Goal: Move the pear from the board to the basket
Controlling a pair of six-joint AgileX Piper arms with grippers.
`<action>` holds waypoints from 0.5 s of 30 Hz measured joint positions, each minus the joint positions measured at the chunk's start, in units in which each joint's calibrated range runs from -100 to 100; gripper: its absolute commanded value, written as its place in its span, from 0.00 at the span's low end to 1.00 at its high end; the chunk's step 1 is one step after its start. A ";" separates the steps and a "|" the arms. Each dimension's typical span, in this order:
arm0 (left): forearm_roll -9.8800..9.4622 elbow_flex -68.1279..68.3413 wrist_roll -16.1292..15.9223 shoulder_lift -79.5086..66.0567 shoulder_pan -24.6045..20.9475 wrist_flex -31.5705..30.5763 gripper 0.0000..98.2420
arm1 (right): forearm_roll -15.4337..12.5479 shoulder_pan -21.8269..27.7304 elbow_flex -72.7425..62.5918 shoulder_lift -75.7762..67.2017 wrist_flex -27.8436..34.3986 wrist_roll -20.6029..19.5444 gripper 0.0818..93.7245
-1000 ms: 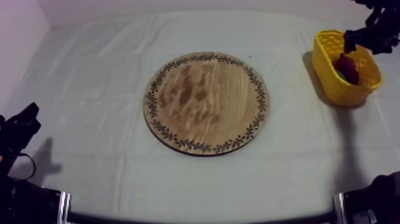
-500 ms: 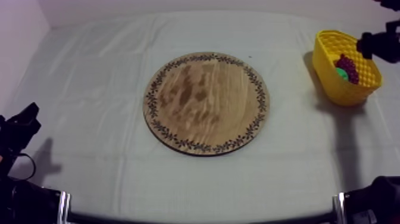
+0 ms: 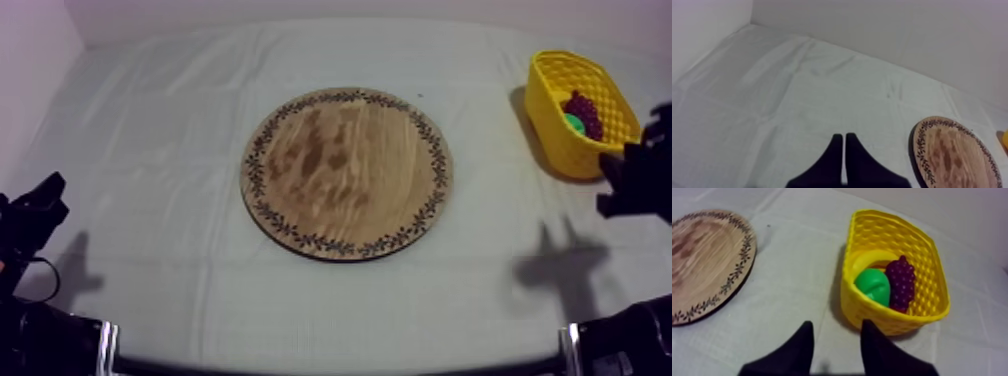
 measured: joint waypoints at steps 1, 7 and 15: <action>0.00 0.00 0.00 0.00 0.00 0.00 0.00 | -0.44 -0.10 1.43 -2.47 0.49 0.49 0.18; 0.00 0.00 0.00 0.00 0.00 0.00 0.00 | -4.56 -0.12 7.63 -14.24 2.57 2.75 0.05; 0.00 0.00 0.00 0.00 0.00 0.00 0.00 | -6.56 -0.15 9.14 -21.79 5.32 2.24 0.01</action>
